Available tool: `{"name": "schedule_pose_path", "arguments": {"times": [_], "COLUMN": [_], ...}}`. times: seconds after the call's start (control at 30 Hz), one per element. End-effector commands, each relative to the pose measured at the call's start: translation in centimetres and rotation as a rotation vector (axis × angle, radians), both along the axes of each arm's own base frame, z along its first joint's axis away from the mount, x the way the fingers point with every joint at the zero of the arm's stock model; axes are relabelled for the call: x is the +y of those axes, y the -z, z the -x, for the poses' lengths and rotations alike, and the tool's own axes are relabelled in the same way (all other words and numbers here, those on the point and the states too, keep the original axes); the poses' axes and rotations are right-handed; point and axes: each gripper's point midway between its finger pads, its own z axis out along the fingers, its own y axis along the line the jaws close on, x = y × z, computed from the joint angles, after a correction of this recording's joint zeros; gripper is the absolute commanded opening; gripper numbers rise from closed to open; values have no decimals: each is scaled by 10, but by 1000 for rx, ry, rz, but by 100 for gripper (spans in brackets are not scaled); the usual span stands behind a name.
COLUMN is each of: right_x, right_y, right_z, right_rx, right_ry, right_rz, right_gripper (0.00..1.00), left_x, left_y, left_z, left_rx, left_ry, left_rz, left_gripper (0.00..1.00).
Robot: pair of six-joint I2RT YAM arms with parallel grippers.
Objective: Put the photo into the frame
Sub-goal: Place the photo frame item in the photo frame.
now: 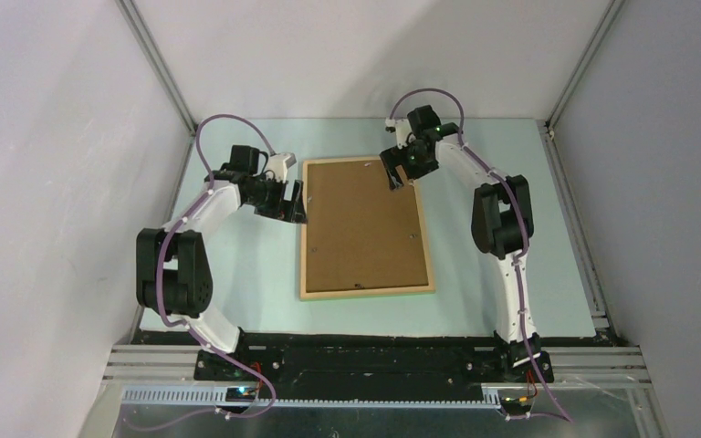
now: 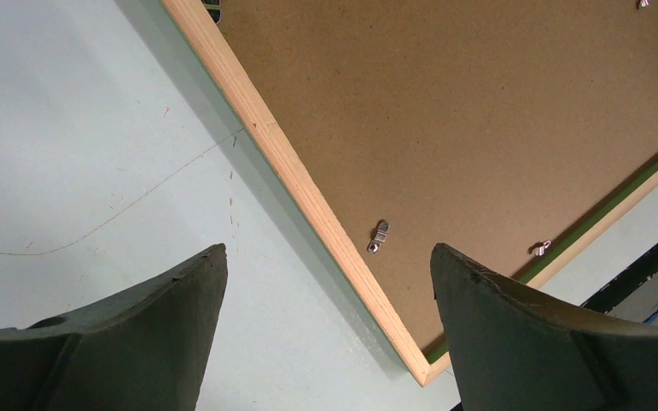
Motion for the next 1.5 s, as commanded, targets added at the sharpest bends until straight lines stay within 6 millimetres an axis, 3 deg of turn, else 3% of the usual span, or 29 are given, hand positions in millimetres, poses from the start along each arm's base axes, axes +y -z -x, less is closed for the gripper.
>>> {"name": "schedule_pose_path", "arguments": {"times": [0.0,0.57,1.47], "right_x": [12,13,15], "right_y": [-7,18,13], "right_z": [-14,-6,19], "right_rx": [-50,13,122], "right_ry": [-47,-66,-41], "right_rz": [-39,-63,-158], "right_gripper": [97,96,91], "left_x": [2,1,4], "left_y": [-15,-11,-14], "left_z": [-17,-15,-8], "left_rx": [-57,-49,-64], "left_ry": [-13,-4,-3], "left_rz": [3,6,-11], "left_gripper": [93,92,92]}}
